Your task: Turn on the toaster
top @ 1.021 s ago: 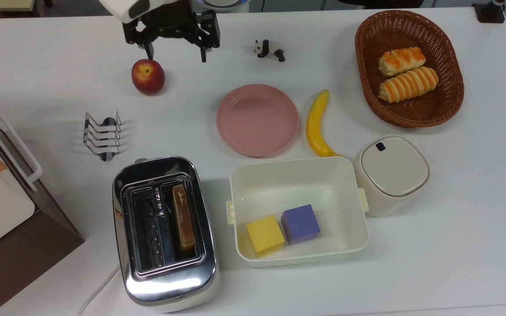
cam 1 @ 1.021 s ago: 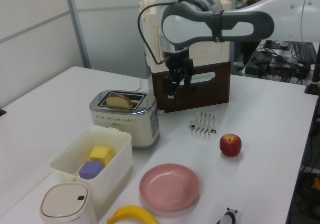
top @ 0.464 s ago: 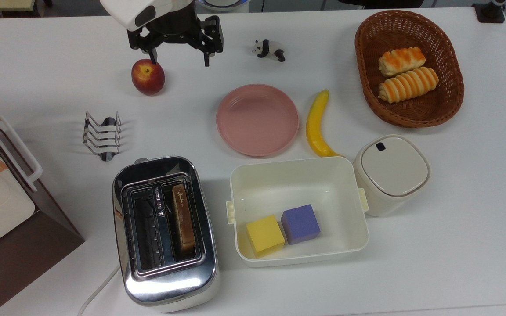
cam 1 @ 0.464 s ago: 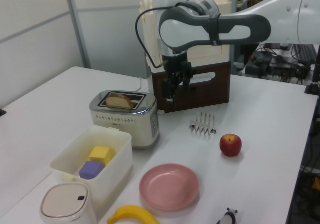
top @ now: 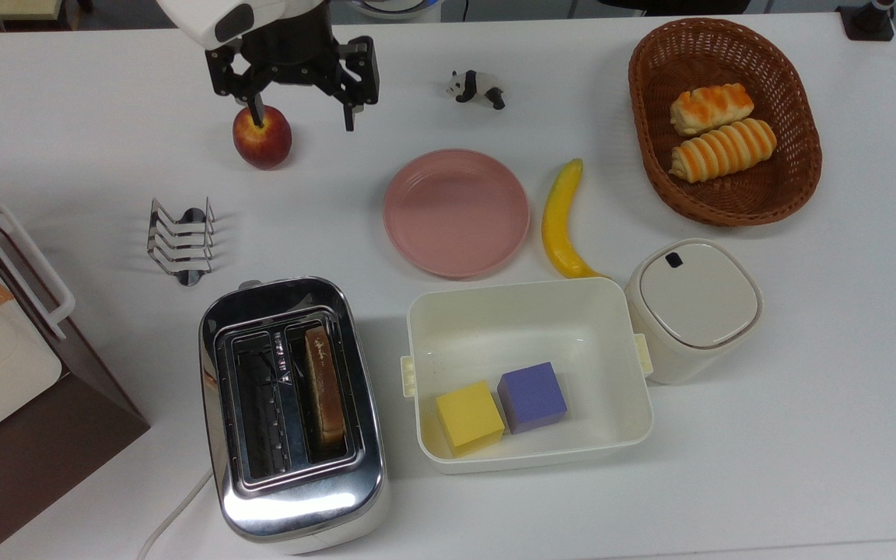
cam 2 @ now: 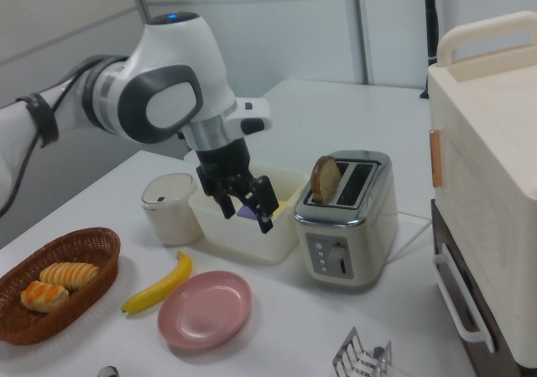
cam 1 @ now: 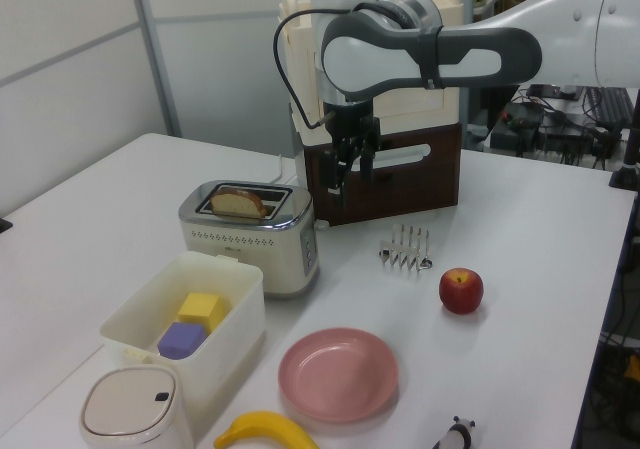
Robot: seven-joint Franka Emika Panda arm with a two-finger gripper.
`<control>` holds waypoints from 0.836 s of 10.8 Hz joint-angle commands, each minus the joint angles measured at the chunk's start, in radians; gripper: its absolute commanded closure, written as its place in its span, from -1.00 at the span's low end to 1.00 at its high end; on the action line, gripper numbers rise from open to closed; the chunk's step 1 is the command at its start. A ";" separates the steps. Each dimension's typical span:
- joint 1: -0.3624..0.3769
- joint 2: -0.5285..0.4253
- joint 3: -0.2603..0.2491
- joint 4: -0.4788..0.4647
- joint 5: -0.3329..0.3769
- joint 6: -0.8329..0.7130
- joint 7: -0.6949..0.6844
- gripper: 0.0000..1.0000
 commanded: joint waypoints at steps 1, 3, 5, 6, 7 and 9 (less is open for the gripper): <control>-0.018 0.039 -0.009 -0.011 0.015 0.096 -0.081 0.99; -0.026 0.054 -0.009 -0.009 0.014 0.150 -0.094 1.00; -0.050 0.108 -0.011 -0.009 0.001 0.253 -0.095 1.00; -0.067 0.146 -0.011 0.012 -0.003 0.288 -0.101 1.00; -0.076 0.181 -0.012 0.021 -0.006 0.322 -0.114 1.00; -0.090 0.221 -0.012 0.024 -0.011 0.392 -0.124 1.00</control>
